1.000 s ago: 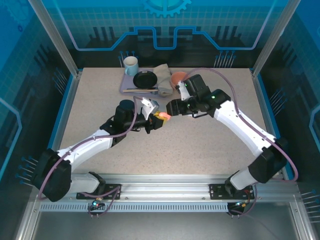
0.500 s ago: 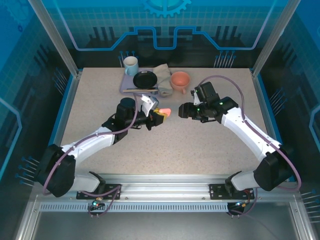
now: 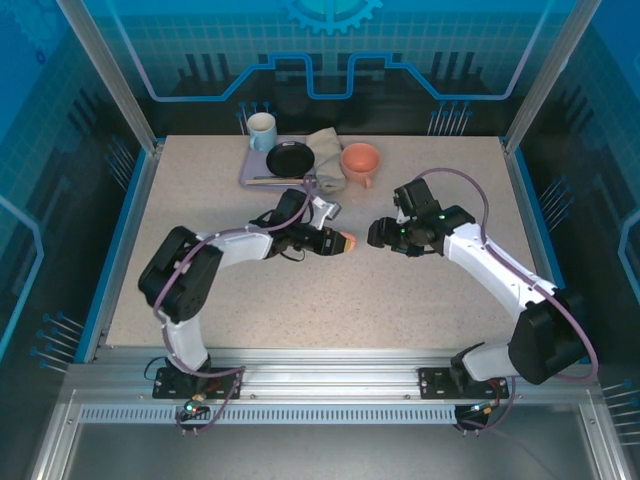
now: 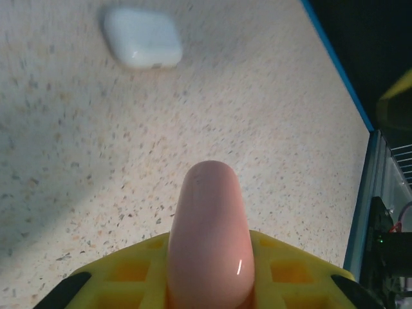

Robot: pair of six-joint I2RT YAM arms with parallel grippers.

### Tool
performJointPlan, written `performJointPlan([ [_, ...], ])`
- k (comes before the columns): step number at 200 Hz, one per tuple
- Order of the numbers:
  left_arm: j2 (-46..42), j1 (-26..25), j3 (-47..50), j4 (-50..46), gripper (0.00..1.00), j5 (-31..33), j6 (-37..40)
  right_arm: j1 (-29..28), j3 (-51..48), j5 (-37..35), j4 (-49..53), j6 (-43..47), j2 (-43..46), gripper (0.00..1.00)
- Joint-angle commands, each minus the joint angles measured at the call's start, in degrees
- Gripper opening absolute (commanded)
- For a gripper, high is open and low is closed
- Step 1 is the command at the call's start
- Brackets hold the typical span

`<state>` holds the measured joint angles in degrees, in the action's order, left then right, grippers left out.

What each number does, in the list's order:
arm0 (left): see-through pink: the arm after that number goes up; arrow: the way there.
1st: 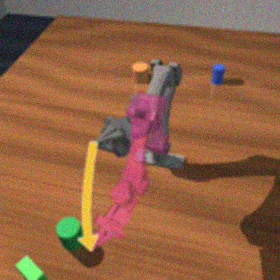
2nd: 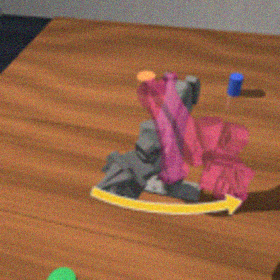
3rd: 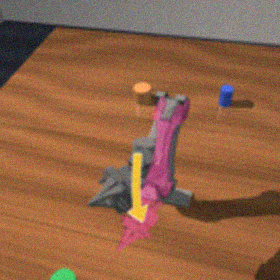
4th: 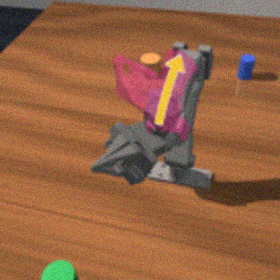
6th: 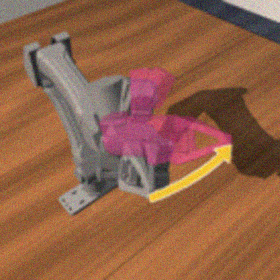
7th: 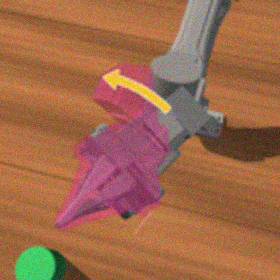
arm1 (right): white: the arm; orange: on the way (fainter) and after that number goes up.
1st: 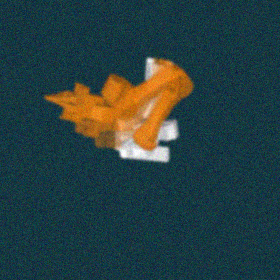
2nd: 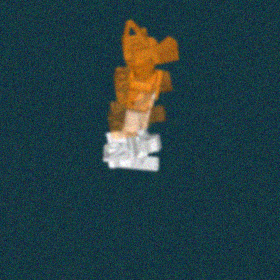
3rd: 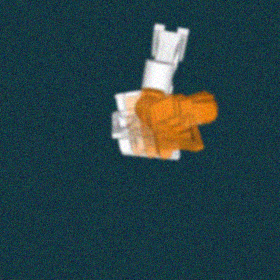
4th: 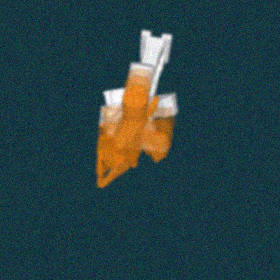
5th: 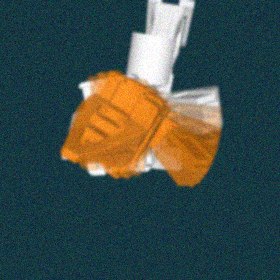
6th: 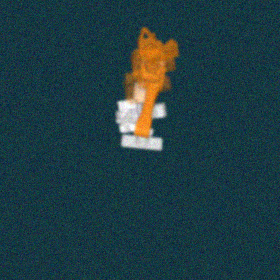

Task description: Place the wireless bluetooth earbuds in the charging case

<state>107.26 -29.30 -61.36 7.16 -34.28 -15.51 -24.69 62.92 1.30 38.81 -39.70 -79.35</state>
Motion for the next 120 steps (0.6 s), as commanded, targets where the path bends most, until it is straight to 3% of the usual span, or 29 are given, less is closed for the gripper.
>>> performJointPlan([
  [1,4.64,0.15,-4.56,-6.73,0.0,-4.38,-5.05,0.83,-1.11,-1.3,-1.09,-1.48,1.55,0.65],
  [48,11.92,0.68,-11.48,-14.07,0.0,-2.28,-6.56,0.79,-2.11,-1.93,-1.04,-1.95,2.15,0.65],
  [61,13.27,0.91,-13.94,-18.24,0.04,-1.19,-6.82,0.79,-2.31,-2.0,-1.1,-2.13,2.44,0.65],
  [93,14.66,1.16,-16.03,-22.91,0.29,0.67,-6.31,0.85,-2.14,-1.97,-1.18,-2.11,2.28,0.65],
  [116,14.24,1.2,-15.52,-23.22,0.61,1.05,-6.55,0.79,-1.92,-1.99,-1.19,-2.04,2.19,0.65],
  [120,14.17,1.2,-15.4,-23.16,0.7,1.19,-6.55,0.8,-1.85,-2.07,-1.19,-2.04,2.28,0.65],
])
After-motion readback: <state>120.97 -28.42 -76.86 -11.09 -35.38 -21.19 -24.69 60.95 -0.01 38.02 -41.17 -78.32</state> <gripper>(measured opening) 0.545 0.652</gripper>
